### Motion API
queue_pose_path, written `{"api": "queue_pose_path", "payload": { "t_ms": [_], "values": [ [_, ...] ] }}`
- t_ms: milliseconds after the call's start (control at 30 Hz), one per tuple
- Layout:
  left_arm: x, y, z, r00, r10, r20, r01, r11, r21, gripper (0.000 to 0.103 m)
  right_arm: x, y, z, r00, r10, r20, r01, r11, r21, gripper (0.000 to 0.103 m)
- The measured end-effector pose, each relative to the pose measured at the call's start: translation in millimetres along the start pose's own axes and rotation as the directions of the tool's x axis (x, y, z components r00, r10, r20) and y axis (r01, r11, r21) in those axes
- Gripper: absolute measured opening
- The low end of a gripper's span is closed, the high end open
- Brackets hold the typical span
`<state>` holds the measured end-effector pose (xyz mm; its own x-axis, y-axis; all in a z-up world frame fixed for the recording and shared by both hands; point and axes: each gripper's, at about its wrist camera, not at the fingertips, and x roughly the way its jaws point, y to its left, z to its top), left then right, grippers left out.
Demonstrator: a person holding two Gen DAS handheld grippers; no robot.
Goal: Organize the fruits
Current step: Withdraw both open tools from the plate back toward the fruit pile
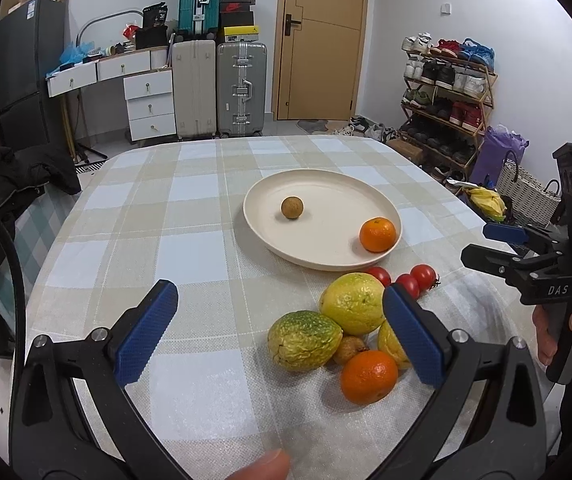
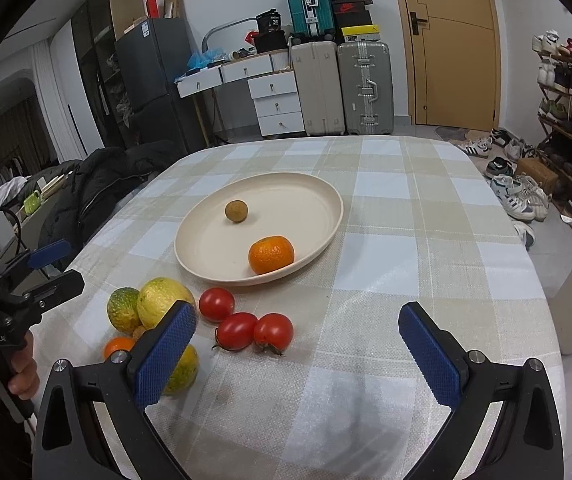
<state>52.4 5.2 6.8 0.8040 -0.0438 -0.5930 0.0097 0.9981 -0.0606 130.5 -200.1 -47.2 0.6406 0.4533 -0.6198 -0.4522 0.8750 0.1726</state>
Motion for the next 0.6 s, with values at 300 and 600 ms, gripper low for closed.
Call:
{"api": "queue_pose_path", "payload": {
  "t_ms": [300, 600],
  "values": [
    [11.3, -1.0, -3.4, 1.000, 0.002, -0.026, -0.002, 1.000, 0.003, 0.102, 12.9, 5.3, -5.6, 0.997, -0.052, -0.051, 0.049, 0.997, -0.052, 0.103],
    [30.7, 0.8, -10.2, 0.997, -0.006, -0.081, 0.005, 1.000, -0.010, 0.102, 39.2, -0.5, -17.0, 0.981, -0.101, -0.164, 0.094, 0.994, -0.050, 0.103]
  ]
}}
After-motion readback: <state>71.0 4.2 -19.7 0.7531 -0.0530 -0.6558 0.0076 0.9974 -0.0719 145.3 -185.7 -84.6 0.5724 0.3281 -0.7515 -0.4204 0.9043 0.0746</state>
